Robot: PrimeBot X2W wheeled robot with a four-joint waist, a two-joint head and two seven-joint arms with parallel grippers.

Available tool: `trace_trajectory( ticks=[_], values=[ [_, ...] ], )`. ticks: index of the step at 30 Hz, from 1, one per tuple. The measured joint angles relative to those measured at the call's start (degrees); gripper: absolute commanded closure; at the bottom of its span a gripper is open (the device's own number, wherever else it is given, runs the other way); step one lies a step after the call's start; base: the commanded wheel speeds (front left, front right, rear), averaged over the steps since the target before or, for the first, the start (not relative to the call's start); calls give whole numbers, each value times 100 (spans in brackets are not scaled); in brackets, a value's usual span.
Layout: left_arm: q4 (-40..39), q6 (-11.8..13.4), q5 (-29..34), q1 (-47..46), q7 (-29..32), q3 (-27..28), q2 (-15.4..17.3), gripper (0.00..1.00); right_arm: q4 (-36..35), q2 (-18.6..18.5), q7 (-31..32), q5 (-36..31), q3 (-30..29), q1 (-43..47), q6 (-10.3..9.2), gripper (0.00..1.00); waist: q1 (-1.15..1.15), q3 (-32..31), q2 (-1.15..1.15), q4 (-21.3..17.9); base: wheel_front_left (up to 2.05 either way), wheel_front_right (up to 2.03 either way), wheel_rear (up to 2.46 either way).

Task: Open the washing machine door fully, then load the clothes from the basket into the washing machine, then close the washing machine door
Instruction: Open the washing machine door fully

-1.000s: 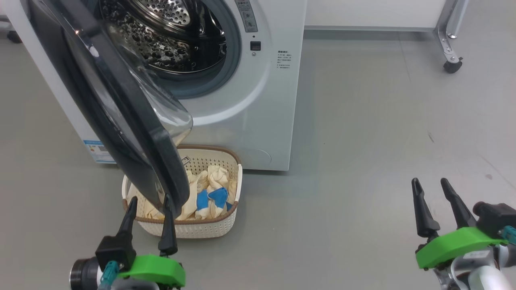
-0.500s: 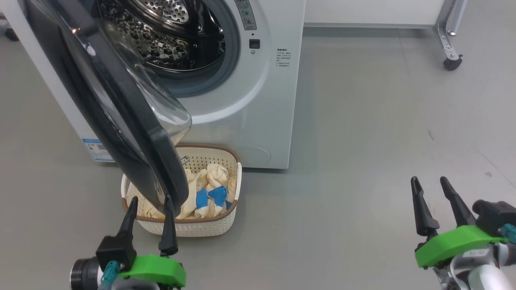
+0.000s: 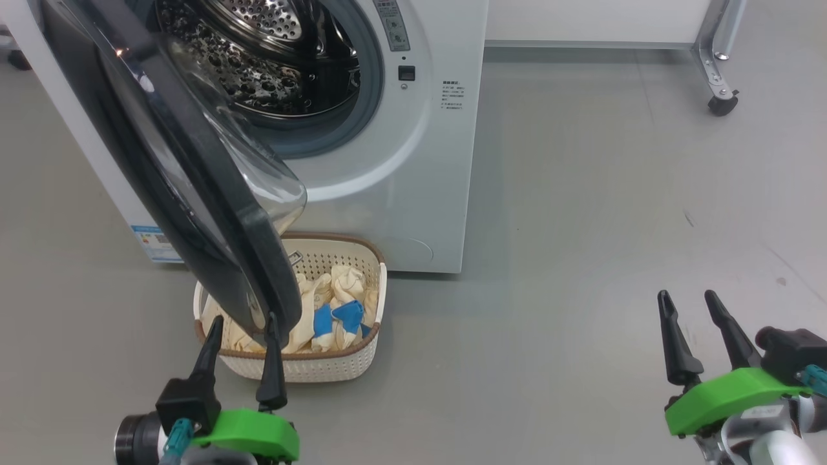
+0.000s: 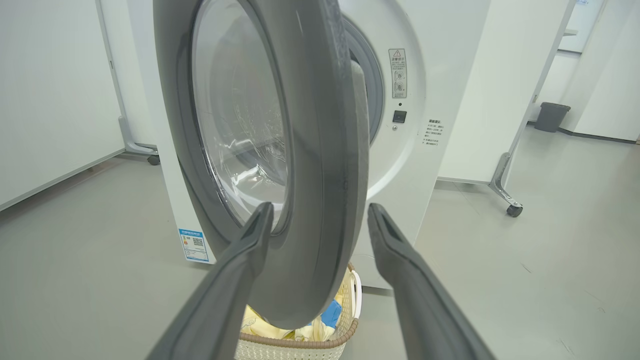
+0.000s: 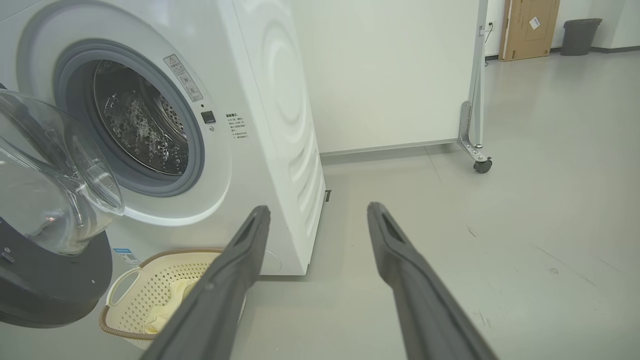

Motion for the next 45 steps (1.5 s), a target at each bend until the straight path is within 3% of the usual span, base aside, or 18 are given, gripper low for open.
trace_trajectory(
  ticks=[30,31,32,33,45],
  values=[
    [3,0,-7,0,0,-41,0,0,3,10,2,-53,11,0,0,0,0,86,0,-4,0,0,0],
    [3,0,-8,0,0,-41,0,18,3,10,2,-53,11,0,0,0,0,88,0,-5,0,0,0],
    [3,-1,-20,0,0,-41,0,69,3,10,2,-53,11,0,0,0,0,90,0,-5,0,0,0],
    [3,-10,-70,0,0,-41,0,100,3,10,2,-53,11,-1,0,0,0,90,0,-5,0,0,0],
    [-24,-94,-110,-1,0,-5,0,100,42,22,1,-102,13,-1,0,0,0,82,0,11,0,0,0]
  ],
)
